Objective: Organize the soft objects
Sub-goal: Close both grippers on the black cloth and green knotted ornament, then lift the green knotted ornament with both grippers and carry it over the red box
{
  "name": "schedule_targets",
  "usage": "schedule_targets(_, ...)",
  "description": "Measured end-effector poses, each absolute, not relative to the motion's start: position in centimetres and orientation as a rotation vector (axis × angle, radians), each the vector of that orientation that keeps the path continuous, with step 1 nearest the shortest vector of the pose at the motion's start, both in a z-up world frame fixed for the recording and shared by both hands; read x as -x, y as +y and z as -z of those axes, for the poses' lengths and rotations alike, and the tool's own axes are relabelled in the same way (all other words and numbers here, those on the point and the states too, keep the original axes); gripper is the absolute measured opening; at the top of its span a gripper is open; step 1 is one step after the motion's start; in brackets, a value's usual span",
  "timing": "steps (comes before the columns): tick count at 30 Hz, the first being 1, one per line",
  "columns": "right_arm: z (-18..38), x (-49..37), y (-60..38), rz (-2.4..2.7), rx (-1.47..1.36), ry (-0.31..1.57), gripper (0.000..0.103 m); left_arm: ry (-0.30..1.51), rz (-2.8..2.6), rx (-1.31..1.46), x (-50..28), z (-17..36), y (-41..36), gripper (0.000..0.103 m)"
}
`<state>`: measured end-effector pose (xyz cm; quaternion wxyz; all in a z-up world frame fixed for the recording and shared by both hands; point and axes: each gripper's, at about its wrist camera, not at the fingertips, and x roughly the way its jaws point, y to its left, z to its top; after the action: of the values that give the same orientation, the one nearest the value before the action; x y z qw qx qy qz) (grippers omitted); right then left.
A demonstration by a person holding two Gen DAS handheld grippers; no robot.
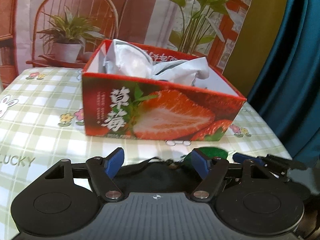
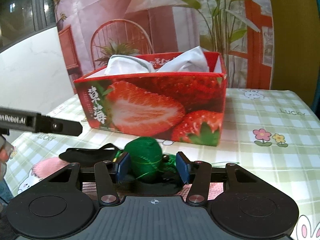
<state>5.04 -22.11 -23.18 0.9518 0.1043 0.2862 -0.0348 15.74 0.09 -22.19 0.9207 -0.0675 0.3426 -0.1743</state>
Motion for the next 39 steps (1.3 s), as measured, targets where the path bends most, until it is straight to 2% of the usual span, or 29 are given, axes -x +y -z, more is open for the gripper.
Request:
schedule_targets(12,24.7,-6.7,-22.2,0.005,-0.233,0.604,0.047,0.832,0.543,0.284,-20.4,25.3,-3.9,0.075)
schedule_targets(15,25.0,-7.0,-21.9,-0.002,-0.233,0.605,0.043,0.861,0.550,0.302,-21.2,26.1,-4.4,0.074)
schedule_targets(18,25.2,-7.1,-21.8,0.005,-0.236,0.612,0.039,0.875,0.582,0.328,-21.3,27.0,-4.5,0.065)
schedule_targets(24,25.1,-6.6,-21.7,0.004,-0.247,0.602,0.037,0.839,0.588,0.346,-20.1,26.7,-4.3,0.062)
schedule_targets(32,22.2,-5.9,-21.3,-0.034,-0.214,0.515,0.037,0.727,0.614,0.350,-18.7,22.9,-2.6,0.061)
schedule_targets(39,16.9,-6.6,-22.0,-0.063,-0.161,0.408,0.037,0.617,0.643,0.323,-19.3,17.2,-2.0,0.060)
